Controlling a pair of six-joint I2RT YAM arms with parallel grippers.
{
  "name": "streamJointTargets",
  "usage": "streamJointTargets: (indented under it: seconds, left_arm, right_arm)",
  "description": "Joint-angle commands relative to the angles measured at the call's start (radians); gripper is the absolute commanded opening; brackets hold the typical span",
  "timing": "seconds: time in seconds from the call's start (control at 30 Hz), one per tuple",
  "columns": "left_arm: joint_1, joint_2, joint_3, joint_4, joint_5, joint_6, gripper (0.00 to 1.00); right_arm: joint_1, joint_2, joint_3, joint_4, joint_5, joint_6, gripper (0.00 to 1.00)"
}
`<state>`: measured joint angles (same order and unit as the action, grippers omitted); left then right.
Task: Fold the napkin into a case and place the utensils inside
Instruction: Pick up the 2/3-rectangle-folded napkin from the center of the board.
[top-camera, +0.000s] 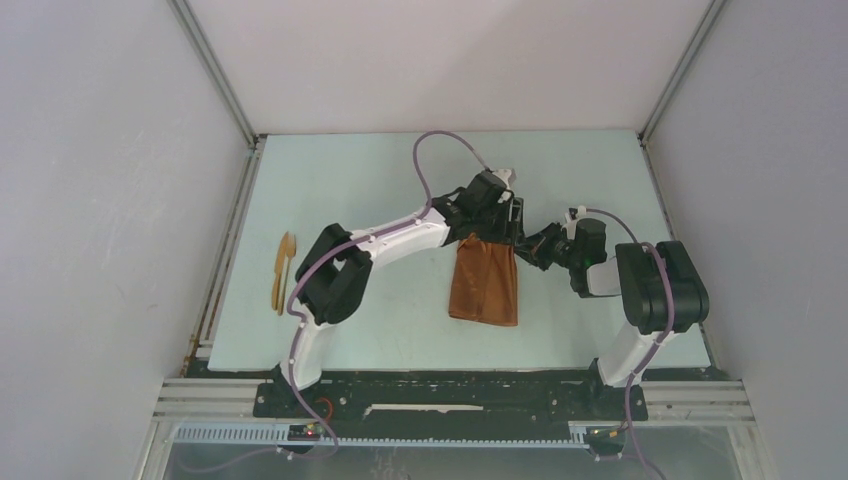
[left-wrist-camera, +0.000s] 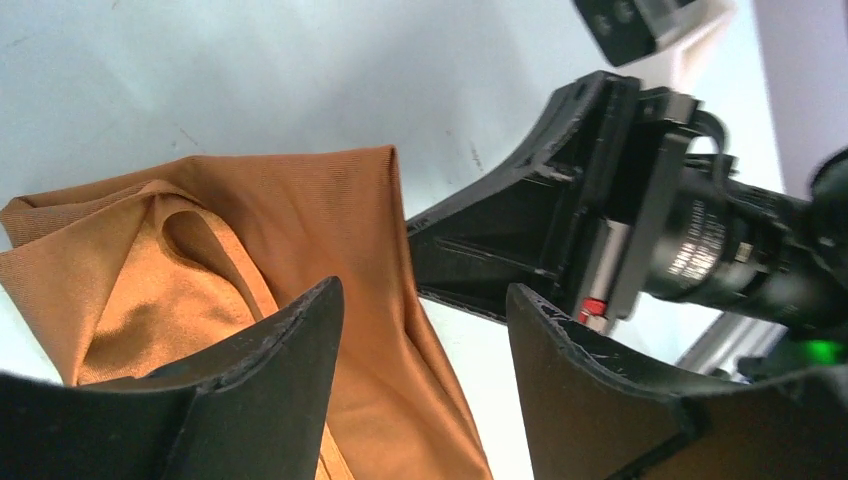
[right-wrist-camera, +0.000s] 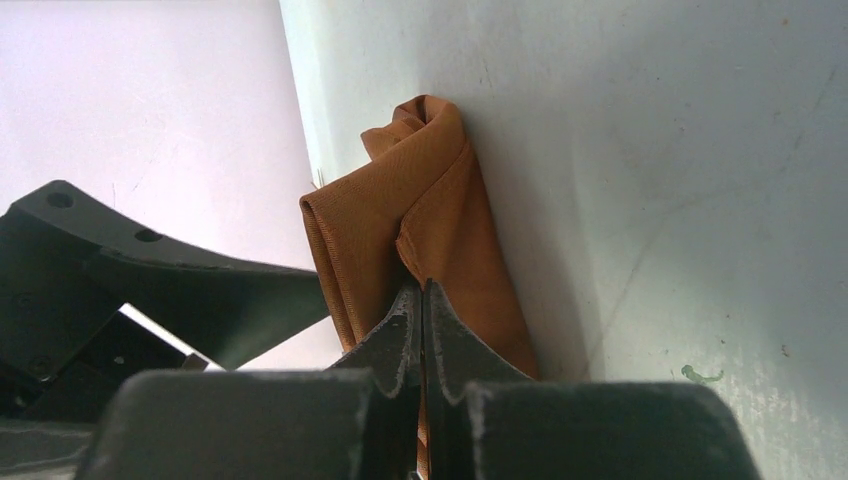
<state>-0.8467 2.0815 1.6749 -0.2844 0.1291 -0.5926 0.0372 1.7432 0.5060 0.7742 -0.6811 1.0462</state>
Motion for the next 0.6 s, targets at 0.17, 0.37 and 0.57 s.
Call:
streamJointTargets:
  seconds: [0.17,0.37,0.57]
  left_arm:
    - [-0.006,0.105,0.134,-0.108,-0.158,0.092,0.62]
    - [-0.007,0.122,0.14,-0.108,-0.187,0.102,0.36]
    - [-0.007,0.134,0.137,-0.092,-0.159,0.088,0.26]
  right_arm:
    - [0.01,-0.068,0.011,-0.019,0.022,-0.029,0.0]
    - [-0.002,-0.09,0.012,-0.044,0.03,-0.033,0.0]
    - [-0.029,-0.106,0.014,-0.04,0.026,-0.025,0.0]
